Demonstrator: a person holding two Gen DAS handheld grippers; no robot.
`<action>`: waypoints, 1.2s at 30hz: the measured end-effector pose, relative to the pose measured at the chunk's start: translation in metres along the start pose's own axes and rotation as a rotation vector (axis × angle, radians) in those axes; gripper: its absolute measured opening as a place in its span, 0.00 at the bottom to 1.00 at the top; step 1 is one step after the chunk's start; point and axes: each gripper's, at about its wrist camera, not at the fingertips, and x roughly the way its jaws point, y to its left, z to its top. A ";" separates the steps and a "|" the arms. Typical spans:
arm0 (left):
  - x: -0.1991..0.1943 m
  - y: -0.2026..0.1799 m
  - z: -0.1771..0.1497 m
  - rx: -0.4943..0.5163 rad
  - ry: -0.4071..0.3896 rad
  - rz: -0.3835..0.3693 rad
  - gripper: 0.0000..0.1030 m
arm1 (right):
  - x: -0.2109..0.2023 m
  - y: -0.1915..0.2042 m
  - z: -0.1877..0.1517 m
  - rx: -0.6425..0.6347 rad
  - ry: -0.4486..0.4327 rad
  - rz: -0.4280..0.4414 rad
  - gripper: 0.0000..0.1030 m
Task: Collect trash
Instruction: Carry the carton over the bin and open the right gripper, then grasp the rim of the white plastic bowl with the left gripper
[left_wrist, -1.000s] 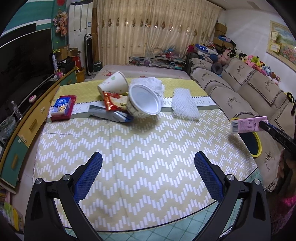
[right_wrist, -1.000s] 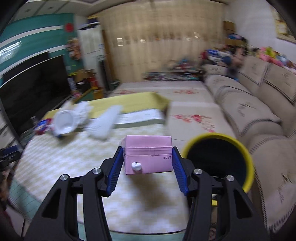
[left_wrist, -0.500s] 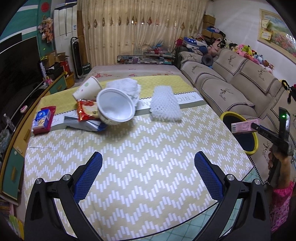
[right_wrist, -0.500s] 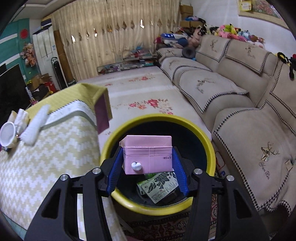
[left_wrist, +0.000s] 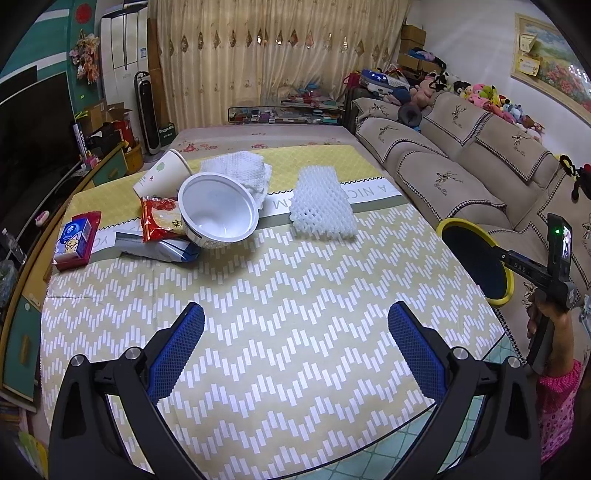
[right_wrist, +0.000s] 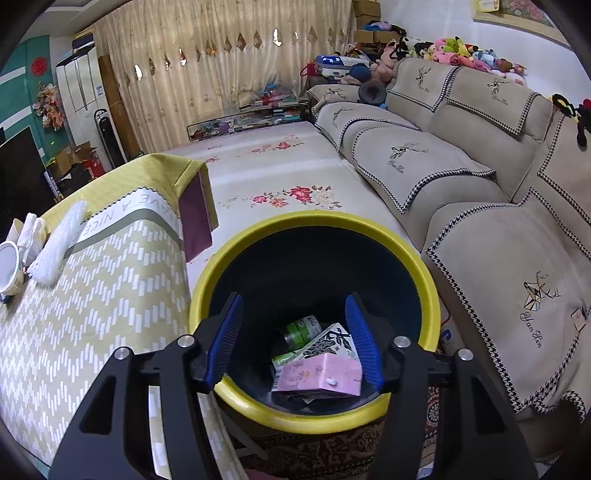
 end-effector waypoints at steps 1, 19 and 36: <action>0.000 0.000 0.000 0.001 0.000 0.001 0.95 | -0.002 0.001 0.000 -0.002 -0.001 0.004 0.53; 0.060 0.008 0.049 0.177 0.007 0.076 0.88 | -0.003 0.015 -0.006 -0.017 0.020 0.045 0.56; 0.155 0.002 0.073 0.359 0.219 0.290 0.64 | 0.004 0.010 -0.007 0.000 0.029 0.062 0.56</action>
